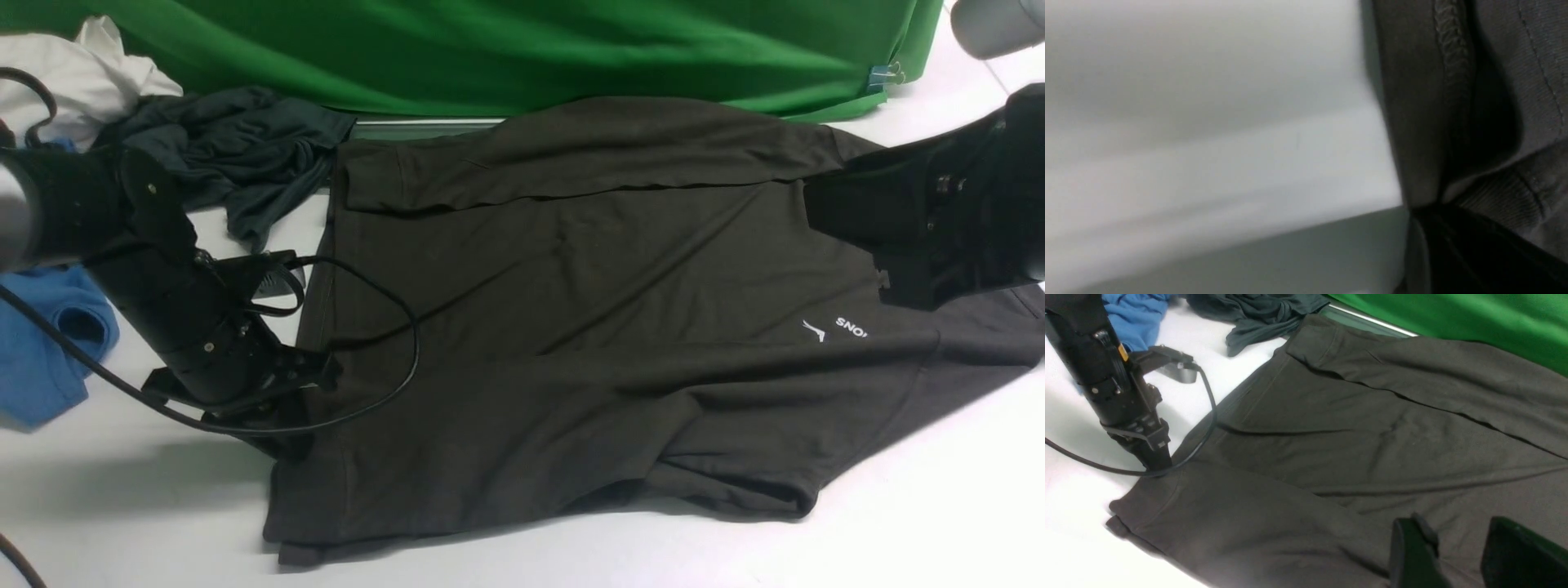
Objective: Fold a long-sleeved shirt on a white desktop.
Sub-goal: 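Grasp the left edge of the dark T-shirt lying flat on the table, then fold the left side of the black T-shirt inward over its body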
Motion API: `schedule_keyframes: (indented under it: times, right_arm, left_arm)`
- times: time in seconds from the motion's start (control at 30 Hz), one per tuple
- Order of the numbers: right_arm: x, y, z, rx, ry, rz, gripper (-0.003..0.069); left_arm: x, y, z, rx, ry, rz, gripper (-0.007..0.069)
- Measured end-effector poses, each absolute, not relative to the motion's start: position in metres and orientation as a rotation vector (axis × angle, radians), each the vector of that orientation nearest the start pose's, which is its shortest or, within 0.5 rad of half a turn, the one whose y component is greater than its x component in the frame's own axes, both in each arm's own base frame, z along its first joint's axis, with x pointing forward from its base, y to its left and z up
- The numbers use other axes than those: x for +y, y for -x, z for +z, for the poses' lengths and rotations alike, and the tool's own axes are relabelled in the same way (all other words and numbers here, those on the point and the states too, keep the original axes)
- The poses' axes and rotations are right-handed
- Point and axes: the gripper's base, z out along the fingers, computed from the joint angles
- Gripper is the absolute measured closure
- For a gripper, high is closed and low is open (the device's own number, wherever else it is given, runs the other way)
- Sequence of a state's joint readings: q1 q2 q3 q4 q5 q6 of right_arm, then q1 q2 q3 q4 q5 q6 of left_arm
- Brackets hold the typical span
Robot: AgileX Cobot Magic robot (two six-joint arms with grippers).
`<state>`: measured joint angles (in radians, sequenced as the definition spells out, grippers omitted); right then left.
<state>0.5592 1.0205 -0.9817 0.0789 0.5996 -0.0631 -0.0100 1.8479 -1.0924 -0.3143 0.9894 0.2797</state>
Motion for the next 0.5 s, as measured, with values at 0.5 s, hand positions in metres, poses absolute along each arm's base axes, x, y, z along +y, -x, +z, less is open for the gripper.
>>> schedule_keyframes:
  times: [0.5]
  right_arm:
    - [0.116, -0.179, 0.372, 2.026, 0.631, 0.367, 0.0417]
  left_arm:
    - [-0.029, -0.328, 0.233, 2.928, -0.198, -0.417, 0.0585]
